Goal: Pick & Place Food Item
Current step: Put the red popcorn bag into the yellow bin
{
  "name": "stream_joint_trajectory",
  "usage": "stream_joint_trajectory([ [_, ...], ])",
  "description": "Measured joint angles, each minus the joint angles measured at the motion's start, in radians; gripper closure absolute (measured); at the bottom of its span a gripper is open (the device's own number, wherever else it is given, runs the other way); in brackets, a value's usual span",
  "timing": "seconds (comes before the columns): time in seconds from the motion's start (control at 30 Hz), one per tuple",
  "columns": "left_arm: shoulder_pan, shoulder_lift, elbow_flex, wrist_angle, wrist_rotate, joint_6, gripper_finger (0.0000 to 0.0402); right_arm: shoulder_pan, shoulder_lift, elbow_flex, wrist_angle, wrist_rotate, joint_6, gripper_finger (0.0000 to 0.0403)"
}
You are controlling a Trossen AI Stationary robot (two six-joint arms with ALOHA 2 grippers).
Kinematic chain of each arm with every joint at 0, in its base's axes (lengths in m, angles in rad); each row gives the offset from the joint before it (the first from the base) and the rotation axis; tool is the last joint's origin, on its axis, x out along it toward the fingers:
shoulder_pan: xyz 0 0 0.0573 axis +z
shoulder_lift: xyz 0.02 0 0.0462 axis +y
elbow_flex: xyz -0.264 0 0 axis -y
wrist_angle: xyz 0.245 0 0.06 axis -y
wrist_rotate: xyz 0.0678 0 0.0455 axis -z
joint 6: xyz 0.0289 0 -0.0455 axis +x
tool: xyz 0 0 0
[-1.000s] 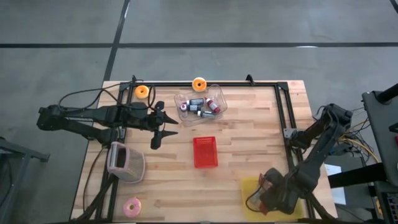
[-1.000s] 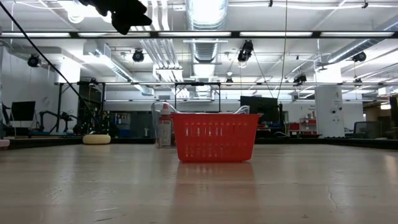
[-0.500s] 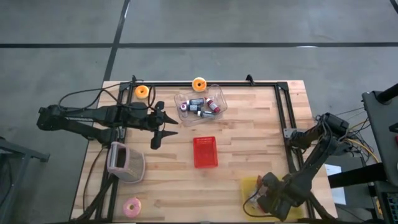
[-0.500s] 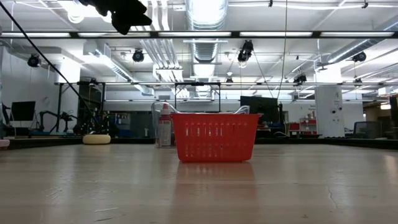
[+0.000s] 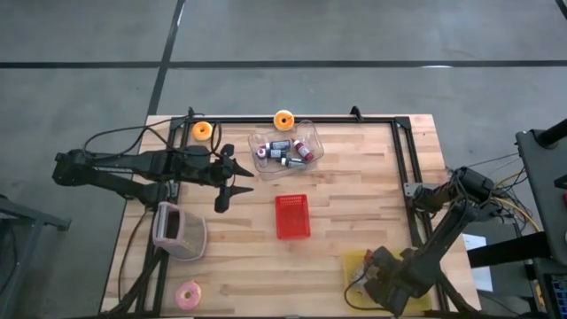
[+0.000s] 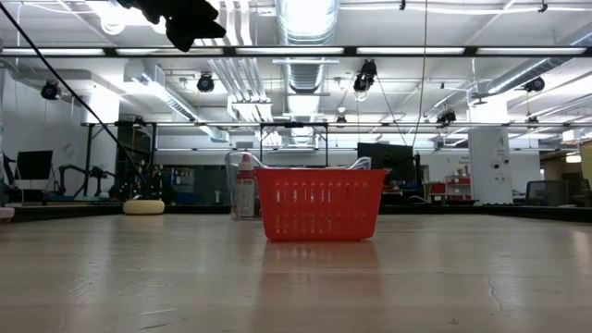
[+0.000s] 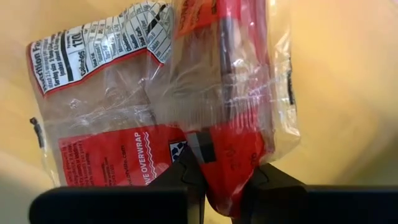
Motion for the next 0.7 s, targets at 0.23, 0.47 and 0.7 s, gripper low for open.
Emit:
stream_joint_trajectory([
  [0.23,0.000,0.000,0.000,0.000,0.000,0.000,0.0199,0.000,0.014,-0.002,0.000,0.001,-0.017,0.0374],
  [0.47,0.000,0.000,0.000,0.000,0.000,0.000,0.0199,-0.001,0.014,-0.002,0.000,0.000,-0.017,0.0374],
  [0.7,0.000,0.000,0.000,0.000,-0.001,0.000,0.0199,-0.001,0.014,-0.004,0.000,-0.003,-0.017,0.0355],
])
